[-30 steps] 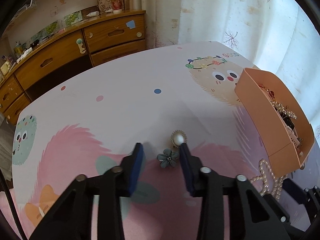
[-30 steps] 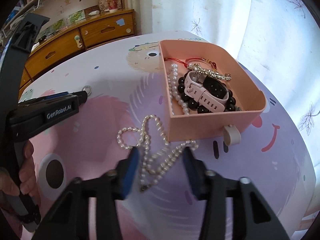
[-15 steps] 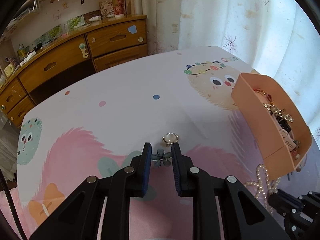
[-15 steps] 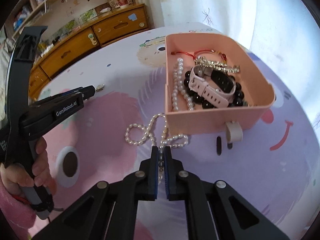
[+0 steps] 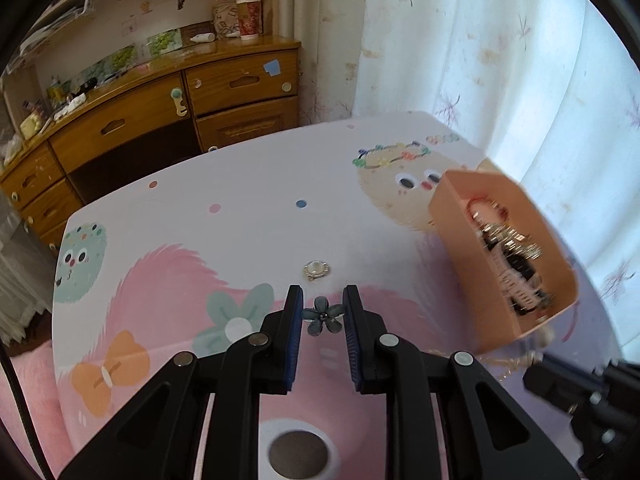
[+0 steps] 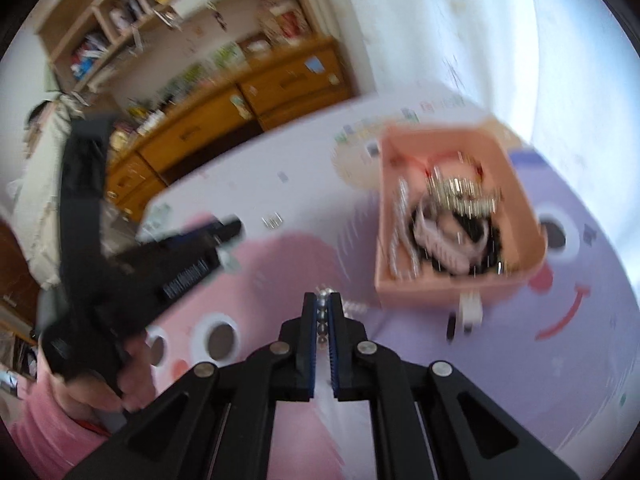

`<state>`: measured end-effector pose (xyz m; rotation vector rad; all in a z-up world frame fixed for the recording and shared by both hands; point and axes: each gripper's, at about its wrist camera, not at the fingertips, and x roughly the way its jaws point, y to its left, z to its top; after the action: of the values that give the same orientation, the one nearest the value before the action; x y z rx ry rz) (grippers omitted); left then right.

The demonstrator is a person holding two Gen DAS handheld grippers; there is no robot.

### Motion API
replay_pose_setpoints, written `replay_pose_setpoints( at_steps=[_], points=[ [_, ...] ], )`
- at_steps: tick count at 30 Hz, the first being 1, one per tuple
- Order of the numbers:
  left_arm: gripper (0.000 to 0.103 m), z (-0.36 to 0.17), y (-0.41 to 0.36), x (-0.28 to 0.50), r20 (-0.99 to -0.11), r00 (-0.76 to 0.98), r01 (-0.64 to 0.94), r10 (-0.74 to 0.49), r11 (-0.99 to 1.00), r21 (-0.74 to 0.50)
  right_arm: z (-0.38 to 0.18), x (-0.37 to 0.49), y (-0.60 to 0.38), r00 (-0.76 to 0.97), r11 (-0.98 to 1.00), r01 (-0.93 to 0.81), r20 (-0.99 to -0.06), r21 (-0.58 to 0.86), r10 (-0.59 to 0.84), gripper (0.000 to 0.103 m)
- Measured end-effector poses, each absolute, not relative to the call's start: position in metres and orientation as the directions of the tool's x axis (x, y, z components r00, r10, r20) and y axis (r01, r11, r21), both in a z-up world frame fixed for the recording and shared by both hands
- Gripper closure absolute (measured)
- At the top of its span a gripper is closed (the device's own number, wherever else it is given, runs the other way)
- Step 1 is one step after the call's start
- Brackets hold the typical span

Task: Organize jewelry
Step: 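Grasp the flower earring with the left tool while the right tool grasps the pearl necklace, then drop the flower earring into the peach box while the right tool drops the pearl necklace in, then move the right tool to the pearl stud earring and grasp it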

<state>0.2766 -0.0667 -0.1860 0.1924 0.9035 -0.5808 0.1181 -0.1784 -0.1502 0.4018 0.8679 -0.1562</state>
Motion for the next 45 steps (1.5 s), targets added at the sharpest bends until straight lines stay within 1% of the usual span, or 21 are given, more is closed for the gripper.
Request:
replay_pose_setpoints(
  at_steps=[5, 7, 10, 14, 20, 23, 27, 32, 35, 36, 37, 38, 39, 40, 41, 43, 44, 45],
  points=[
    [0.085, -0.162, -0.069, 0.262, -0.766, 0.495, 0.533, -0.411, 0.840, -0.106, -0.106, 0.118, -0.189, 0.732, 0.937, 0.183, -0.678, 0.297, 0.072, 0.098],
    [0.085, -0.155, -0.073, 0.256, -0.762, 0.499, 0.529, -0.413, 0.842, -0.110, -0.087, 0.117, -0.192, 0.762, 0.949, 0.140, -0.643, 0.282, 0.079, 0.098],
    [0.085, -0.143, -0.079, 0.244, -0.764, 0.492, 0.513, -0.418, 0.848, -0.134, -0.065, 0.119, -0.199, 0.785, 0.960, 0.090, -0.612, 0.265, 0.095, 0.098],
    [0.085, -0.127, -0.086, 0.228, -0.759, 0.498, 0.487, -0.419, 0.859, -0.155, -0.033, 0.121, -0.217, 0.806, 0.959, 0.033, -0.575, 0.281, 0.140, 0.098],
    [0.085, -0.110, -0.107, 0.208, -0.739, 0.496, 0.467, -0.455, 0.858, -0.214, 0.011, 0.116, -0.246, 0.831, 0.965, -0.030, -0.530, 0.261, 0.169, 0.098],
    [0.085, -0.107, -0.120, 0.199, -0.716, 0.509, 0.464, -0.477, 0.853, -0.239, 0.023, 0.116, -0.261, 0.832, 0.965, -0.050, -0.524, 0.258, 0.183, 0.098],
    [0.085, -0.110, -0.137, 0.194, -0.687, 0.513, 0.444, -0.515, 0.844, -0.301, 0.026, 0.119, -0.276, 0.826, 0.973, -0.072, -0.534, 0.218, 0.181, 0.098],
    [0.085, -0.132, -0.163, 0.191, -0.692, 0.505, 0.428, -0.516, 0.846, -0.319, 0.007, 0.124, -0.294, 0.795, 0.977, -0.075, -0.579, 0.199, 0.179, 0.098],
    [0.085, -0.150, -0.172, 0.189, -0.696, 0.490, 0.414, -0.525, 0.843, -0.344, -0.014, 0.127, -0.300, 0.767, 0.985, -0.073, -0.622, 0.157, 0.156, 0.098],
    [0.079, -0.157, -0.175, 0.190, -0.707, 0.484, 0.398, -0.516, 0.849, -0.347, -0.024, 0.129, -0.302, 0.752, 0.986, -0.076, -0.641, 0.148, 0.154, 0.098],
    [0.069, -0.165, -0.179, 0.191, -0.731, 0.473, 0.370, -0.492, 0.864, -0.342, -0.035, 0.134, -0.303, 0.720, 0.987, -0.084, -0.676, 0.140, 0.158, 0.098],
    [0.039, -0.173, -0.182, 0.194, -0.765, 0.447, 0.341, -0.464, 0.879, -0.333, -0.043, 0.137, -0.305, 0.696, 0.988, -0.081, -0.703, 0.130, 0.149, 0.097],
    [0.027, -0.179, -0.183, 0.196, -0.788, 0.428, 0.320, -0.443, 0.890, -0.326, -0.054, 0.144, -0.306, 0.660, 0.992, -0.065, -0.741, 0.108, 0.124, 0.090],
    [0.027, -0.180, -0.182, 0.196, -0.791, 0.430, 0.307, -0.434, 0.895, -0.324, -0.060, 0.149, -0.307, 0.635, 0.994, -0.056, -0.764, 0.097, 0.110, 0.079],
    [0.025, -0.180, -0.179, 0.195, -0.788, 0.442, 0.296, -0.428, 0.899, -0.322, -0.065, 0.153, -0.309, 0.616, 0.993, -0.056, -0.779, 0.105, 0.117, 0.074],
    [0.020, -0.174, -0.169, 0.193, -0.783, 0.479, 0.267, -0.396, 0.916, -0.300, -0.064, 0.158, -0.311, 0.620, 0.990, -0.060, -0.773, 0.128, 0.137, 0.055],
    [0.013, -0.172, -0.163, 0.193, -0.785, 0.497, 0.253, -0.371, 0.927, -0.277, -0.062, 0.160, -0.311, 0.632, 0.988, -0.058, -0.761, 0.141, 0.146, 0.051],
    [0.008, -0.171, -0.157, 0.193, -0.788, 0.513, 0.240, -0.341, 0.938, -0.250, -0.060, 0.163, -0.311, 0.639, 0.987, -0.058, -0.754, 0.149, 0.151, 0.042]
  ],
)
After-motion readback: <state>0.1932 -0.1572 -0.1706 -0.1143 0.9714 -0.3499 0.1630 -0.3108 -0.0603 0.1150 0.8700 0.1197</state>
